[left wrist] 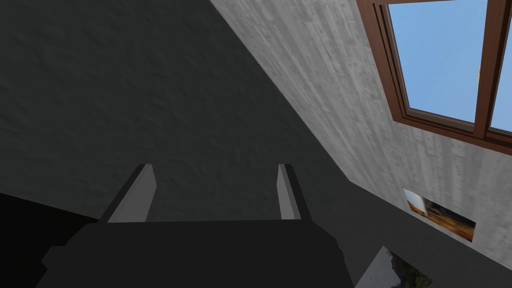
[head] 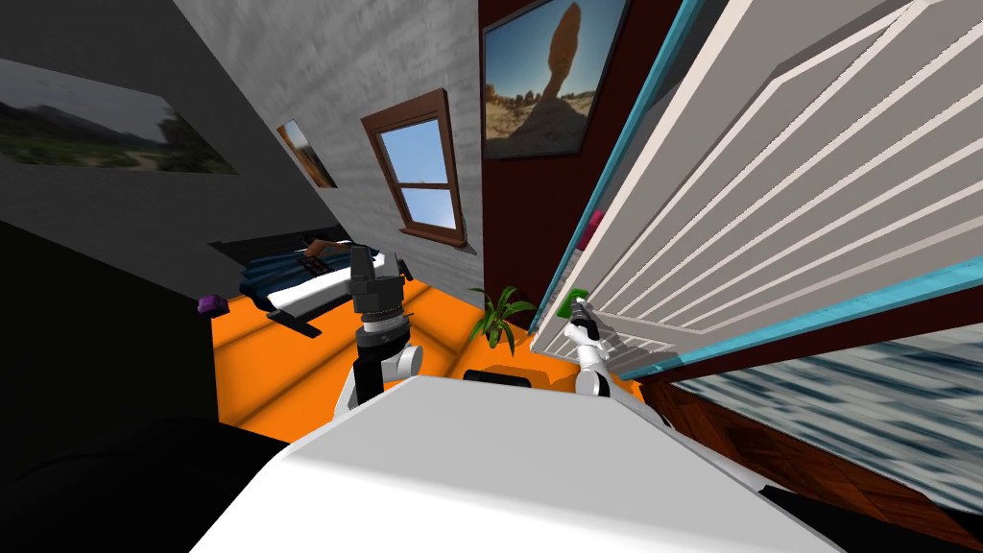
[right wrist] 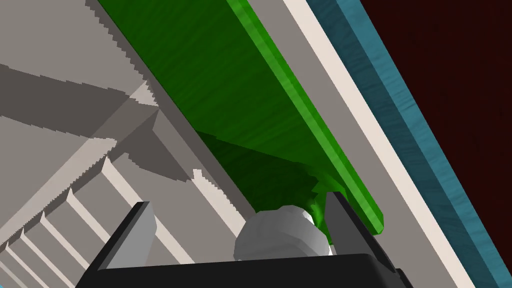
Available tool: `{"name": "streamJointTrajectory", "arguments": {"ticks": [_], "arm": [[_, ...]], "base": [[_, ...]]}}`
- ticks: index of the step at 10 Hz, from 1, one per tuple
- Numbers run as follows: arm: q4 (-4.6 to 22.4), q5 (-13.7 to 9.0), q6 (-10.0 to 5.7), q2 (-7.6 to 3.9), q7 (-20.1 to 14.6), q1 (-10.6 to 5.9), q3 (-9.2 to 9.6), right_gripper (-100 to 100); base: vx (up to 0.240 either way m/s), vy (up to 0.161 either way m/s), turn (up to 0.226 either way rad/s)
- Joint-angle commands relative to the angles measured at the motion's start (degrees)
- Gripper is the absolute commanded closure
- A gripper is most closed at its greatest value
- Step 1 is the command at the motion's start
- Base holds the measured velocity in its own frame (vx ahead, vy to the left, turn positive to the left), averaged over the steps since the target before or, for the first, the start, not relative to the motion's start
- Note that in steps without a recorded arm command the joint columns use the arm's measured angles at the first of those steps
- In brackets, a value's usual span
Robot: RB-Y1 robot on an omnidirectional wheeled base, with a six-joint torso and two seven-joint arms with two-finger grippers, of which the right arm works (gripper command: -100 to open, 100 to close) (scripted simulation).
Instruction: Pull the door open
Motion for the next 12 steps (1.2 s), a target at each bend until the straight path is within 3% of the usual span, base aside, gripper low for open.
{"name": "streamJointTrajectory", "arguments": {"ticks": [1, 2, 4, 5, 6, 8, 10, 12], "arm": [[0.86, -2.28, 0.74, -1.35, -0.32, 0.23, -1.27, 100], [0.98, -4.09, 1.59, -1.39, -0.70, 0.17, -1.22, 100], [0.98, -4.22, 1.59, -1.39, -0.70, 0.17, -1.22, 100], [1.10, -6.27, 2.49, -1.42, -1.10, 0.10, -1.16, 100], [1.10, -6.27, 2.49, -1.42, -1.10, 0.10, -1.16, 100], [1.36, -10.10, 4.37, -1.50, -1.94, -0.03, -1.05, 100], [1.36, -10.57, 4.37, -1.50, -1.94, -0.03, -1.05, 100], [1.62, -14.39, 6.25, -1.58, -2.78, -0.17, -0.93, 100]], "base": [[-0.021, -0.002, 0.015], [-0.027, 0.004, -0.037], [-0.016, 0.008, -0.012], [-0.008, -0.008, -0.005], [-0.009, 0.007, 0.002], [-0.007, 0.009, -0.028], [-0.009, -0.005, 0.001], [-0.016, 0.000, -0.028]]}}
